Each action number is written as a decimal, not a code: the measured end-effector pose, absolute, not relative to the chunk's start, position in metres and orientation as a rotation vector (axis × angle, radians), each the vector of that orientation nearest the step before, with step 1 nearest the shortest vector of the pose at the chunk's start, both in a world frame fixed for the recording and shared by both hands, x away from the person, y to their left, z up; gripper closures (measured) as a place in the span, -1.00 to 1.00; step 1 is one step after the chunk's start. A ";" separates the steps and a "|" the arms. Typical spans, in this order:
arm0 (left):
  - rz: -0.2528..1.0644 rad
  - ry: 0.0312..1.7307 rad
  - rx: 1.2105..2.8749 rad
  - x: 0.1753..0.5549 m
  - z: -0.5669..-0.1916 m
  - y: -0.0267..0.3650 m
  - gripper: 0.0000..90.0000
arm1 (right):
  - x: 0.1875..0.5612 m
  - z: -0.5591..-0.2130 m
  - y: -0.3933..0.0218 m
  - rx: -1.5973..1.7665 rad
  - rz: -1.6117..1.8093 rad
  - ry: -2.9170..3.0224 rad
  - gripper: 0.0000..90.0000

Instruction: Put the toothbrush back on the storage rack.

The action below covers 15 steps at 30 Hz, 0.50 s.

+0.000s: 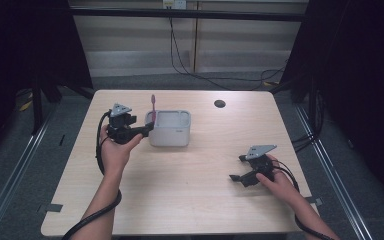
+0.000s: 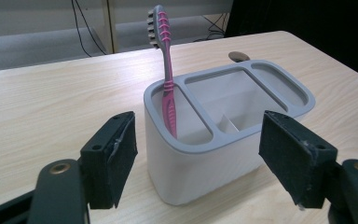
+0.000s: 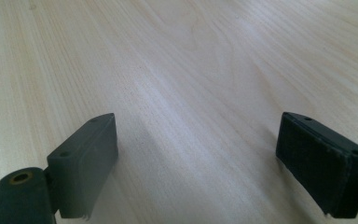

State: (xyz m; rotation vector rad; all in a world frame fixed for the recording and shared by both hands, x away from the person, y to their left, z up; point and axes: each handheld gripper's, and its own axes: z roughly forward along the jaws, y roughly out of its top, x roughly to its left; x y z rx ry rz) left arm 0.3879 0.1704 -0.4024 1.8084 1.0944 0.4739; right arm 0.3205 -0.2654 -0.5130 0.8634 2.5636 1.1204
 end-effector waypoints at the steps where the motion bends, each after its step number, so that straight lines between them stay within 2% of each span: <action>1: 0.471 1.093 1.806 0.387 -0.403 0.170 -0.39 | 0.320 -0.513 -0.265 0.863 1.121 2.564 -0.72; 15: 0.450 1.090 1.817 0.378 -0.412 0.176 -0.39 | 0.320 -0.513 -0.265 0.863 1.120 2.563 -0.73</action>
